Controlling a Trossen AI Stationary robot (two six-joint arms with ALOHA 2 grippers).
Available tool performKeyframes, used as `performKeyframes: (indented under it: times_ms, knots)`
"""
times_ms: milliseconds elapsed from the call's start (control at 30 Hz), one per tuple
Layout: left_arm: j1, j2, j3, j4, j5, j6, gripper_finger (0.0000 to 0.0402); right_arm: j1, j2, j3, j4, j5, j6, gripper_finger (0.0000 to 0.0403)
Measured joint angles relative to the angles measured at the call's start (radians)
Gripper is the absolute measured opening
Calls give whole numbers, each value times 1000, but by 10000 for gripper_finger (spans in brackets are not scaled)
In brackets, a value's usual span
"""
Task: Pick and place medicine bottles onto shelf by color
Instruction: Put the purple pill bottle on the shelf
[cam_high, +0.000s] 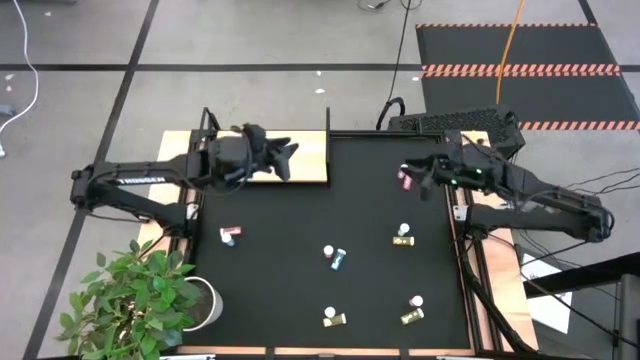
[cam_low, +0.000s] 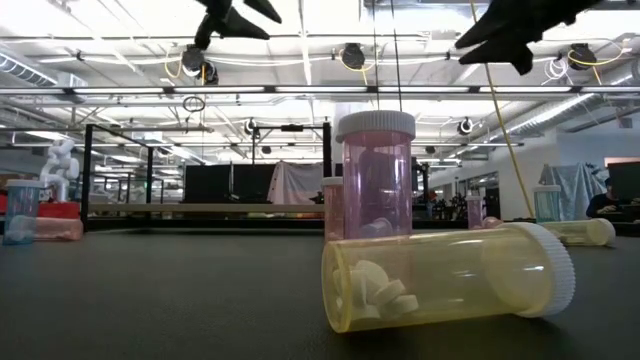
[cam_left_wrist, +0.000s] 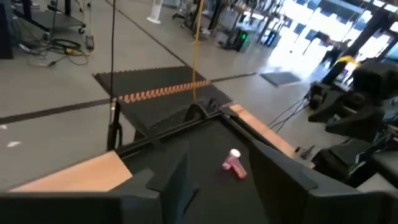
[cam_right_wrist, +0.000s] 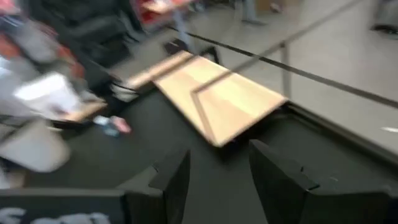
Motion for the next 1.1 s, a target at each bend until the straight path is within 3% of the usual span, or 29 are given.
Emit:
performKeyframes:
  times_ms: [133, 300, 533, 767, 1000, 1100]
  knots:
    - [26, 39, 90, -70, 57, 81, 194, -10, 166, 118, -132, 79, -35, 159]
    - [91, 48, 155, -178, 106, 200, 200, -87, 393, 276, -324, 105, -24, 164]
    - [242, 38, 157, -201, 325, 302, 200, -250, 637, 460, -552, 100, -47, 204]
    - [297, 39, 157, -334, 334, 511, 200, -341, 766, 421, -622, 0, -58, 235]
    - [328, 39, 157, -322, 255, 682, 200, -352, 841, 361, -607, -4, -57, 235]
    - [338, 39, 157, -334, 255, 685, 200, -359, 865, 355, -583, -5, -52, 235]
